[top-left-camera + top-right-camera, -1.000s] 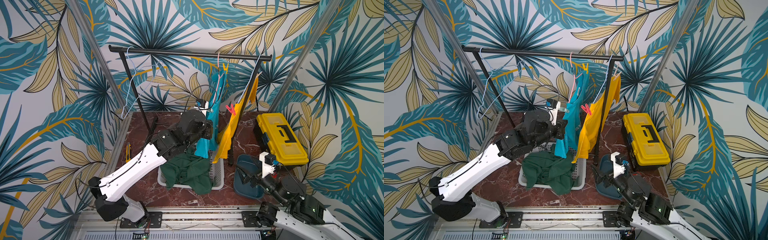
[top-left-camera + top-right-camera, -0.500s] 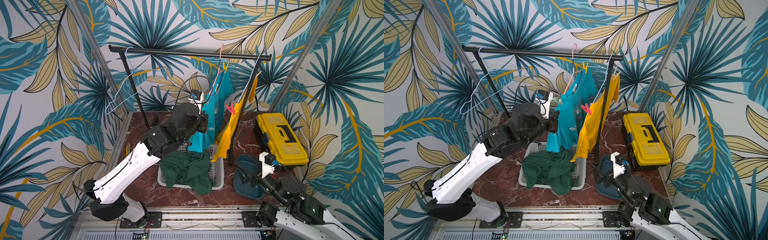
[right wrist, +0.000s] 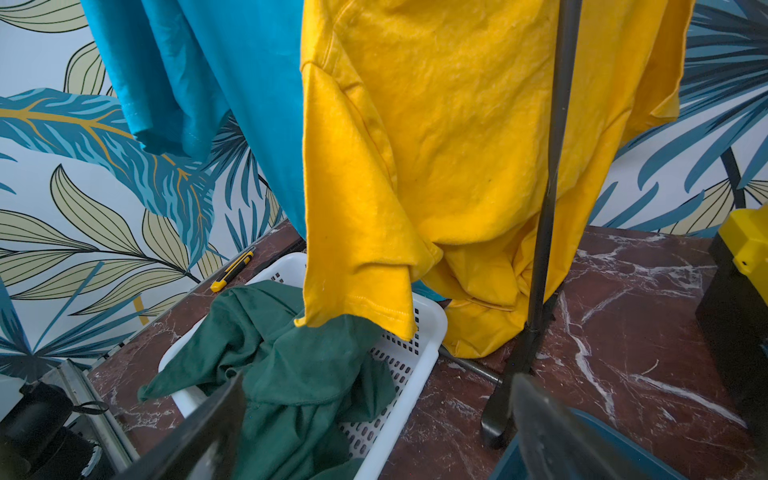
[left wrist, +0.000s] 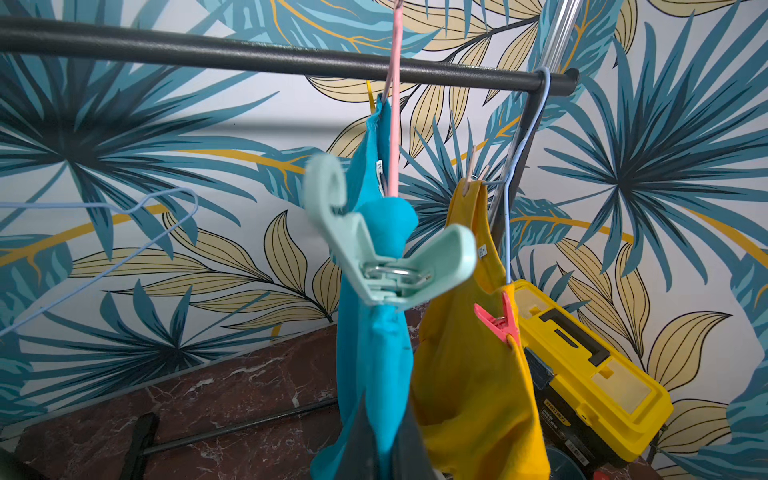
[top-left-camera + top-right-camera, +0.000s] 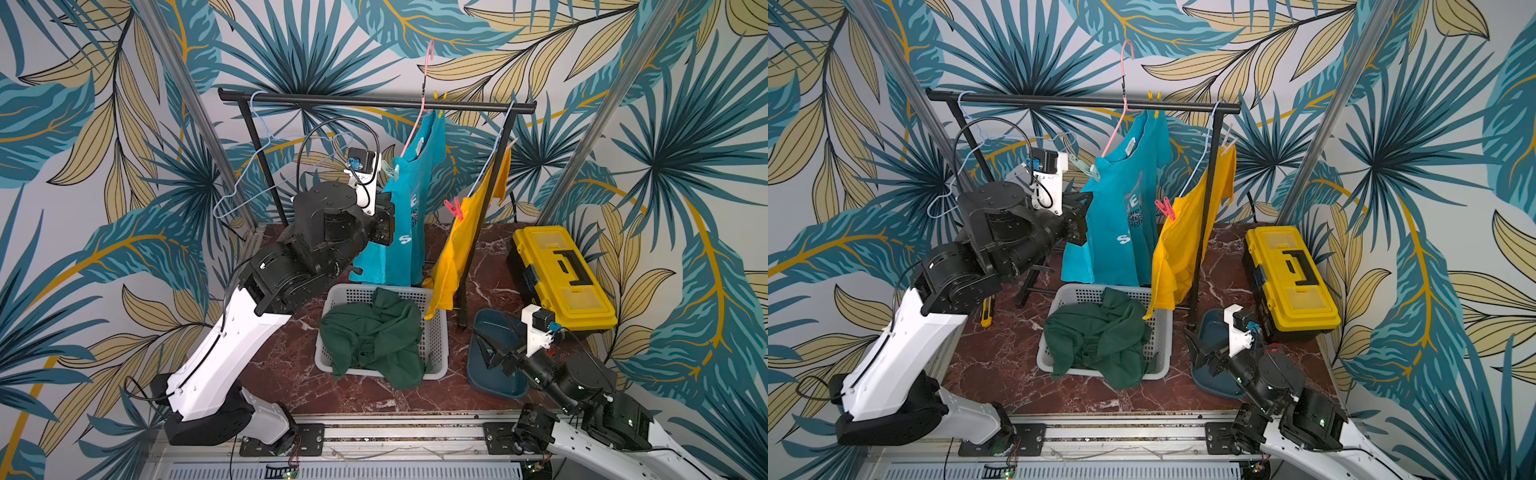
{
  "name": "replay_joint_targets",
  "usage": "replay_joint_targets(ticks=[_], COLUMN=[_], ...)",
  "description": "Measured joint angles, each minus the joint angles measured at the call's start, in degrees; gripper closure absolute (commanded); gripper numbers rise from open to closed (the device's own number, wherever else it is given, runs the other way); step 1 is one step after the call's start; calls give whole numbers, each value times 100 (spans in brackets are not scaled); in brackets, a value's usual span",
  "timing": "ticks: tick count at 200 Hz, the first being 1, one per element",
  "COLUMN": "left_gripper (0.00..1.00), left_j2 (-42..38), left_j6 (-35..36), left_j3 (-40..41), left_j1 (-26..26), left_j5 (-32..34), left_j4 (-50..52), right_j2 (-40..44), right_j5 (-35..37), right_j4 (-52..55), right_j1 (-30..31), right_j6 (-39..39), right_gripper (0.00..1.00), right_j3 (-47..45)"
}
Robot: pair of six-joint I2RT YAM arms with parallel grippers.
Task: Remove the clothespins securing t-shirts to the hanger
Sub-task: Pick up the hanger from the clothes rail.
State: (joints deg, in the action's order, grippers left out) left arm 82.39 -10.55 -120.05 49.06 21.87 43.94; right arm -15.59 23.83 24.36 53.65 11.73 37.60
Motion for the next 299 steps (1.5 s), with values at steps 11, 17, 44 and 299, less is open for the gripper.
replay_joint_targets(ticks=[11,17,44,299], left_gripper=[100,100,100,100], left_j2=[-166,-280,-813,-2962], left_j6=[33,63,144,-96], left_j3=[103,173,505,1244], left_j1=[0,0,0,-15], left_j5=[4,11,59,-352], left_j4=[20,46,103,907], right_j2=[0,0,0,-734], right_j5=[15,17,24,96], right_j4=[0,0,0,-144], right_j1=[2,0,0,0], right_j6=[-4,-11,-17,-13], right_gripper=[0,1,0,1], right_j3=[0,0,0,42])
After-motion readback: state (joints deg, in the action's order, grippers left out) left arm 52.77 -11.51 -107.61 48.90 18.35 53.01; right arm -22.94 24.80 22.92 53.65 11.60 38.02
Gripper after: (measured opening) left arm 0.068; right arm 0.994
